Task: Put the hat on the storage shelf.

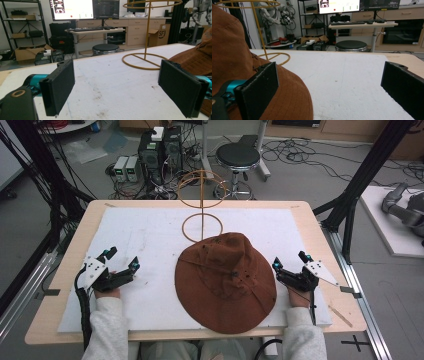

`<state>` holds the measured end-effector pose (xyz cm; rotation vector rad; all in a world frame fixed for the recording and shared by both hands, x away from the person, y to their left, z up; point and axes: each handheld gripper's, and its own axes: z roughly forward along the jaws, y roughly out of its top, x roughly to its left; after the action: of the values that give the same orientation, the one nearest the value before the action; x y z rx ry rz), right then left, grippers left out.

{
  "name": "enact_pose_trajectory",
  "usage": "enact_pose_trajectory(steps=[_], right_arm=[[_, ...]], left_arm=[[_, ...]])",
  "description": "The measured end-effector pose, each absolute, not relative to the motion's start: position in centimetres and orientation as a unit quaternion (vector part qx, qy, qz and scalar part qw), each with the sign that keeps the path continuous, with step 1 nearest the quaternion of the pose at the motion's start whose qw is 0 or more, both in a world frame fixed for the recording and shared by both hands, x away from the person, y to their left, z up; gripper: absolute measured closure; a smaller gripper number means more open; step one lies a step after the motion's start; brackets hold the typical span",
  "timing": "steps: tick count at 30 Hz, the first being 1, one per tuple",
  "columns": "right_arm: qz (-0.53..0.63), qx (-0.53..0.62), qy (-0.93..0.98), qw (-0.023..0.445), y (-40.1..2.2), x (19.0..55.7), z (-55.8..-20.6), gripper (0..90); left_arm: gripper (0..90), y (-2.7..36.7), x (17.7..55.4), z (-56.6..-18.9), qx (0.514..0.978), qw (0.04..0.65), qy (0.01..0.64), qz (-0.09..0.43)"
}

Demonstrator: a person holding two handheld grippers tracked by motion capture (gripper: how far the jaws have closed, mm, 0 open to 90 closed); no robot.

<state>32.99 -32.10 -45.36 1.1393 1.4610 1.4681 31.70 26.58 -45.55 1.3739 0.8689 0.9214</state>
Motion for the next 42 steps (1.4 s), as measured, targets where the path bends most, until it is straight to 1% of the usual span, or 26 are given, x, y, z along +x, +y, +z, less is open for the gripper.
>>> enact_pose_trajectory(steps=[22, 25, 29, 31, 42], right_arm=[[0.577, 0.446, 0.567, 0.383, -32.22, 33.00, -45.37, 1.1], [0.579, 0.449, 0.567, 0.376, -32.29, 33.00, -45.35, 1.2], [0.579, 0.448, 0.570, 0.373, -32.25, 32.93, -45.28, 3.6], [0.575, 0.445, 0.571, 0.381, -32.28, 32.97, -45.23, 3.6], [0.568, 0.442, 0.576, 0.389, -32.29, 32.70, -44.46, 3.6]], left_arm=[[14.3, 26.57, 31.71, -45.55, 0.591, 0.595, 0.374, 0.396], [14.3, 26.57, 31.71, -45.55, 0.591, 0.595, 0.374, 0.396], [14.3, 26.56, 31.70, -45.54, 0.591, 0.594, 0.374, 0.396], [14.3, 26.56, 31.70, -45.54, 0.592, 0.594, 0.374, 0.396], [14.3, 26.57, 31.70, -45.54, 0.591, 0.594, 0.374, 0.396]])
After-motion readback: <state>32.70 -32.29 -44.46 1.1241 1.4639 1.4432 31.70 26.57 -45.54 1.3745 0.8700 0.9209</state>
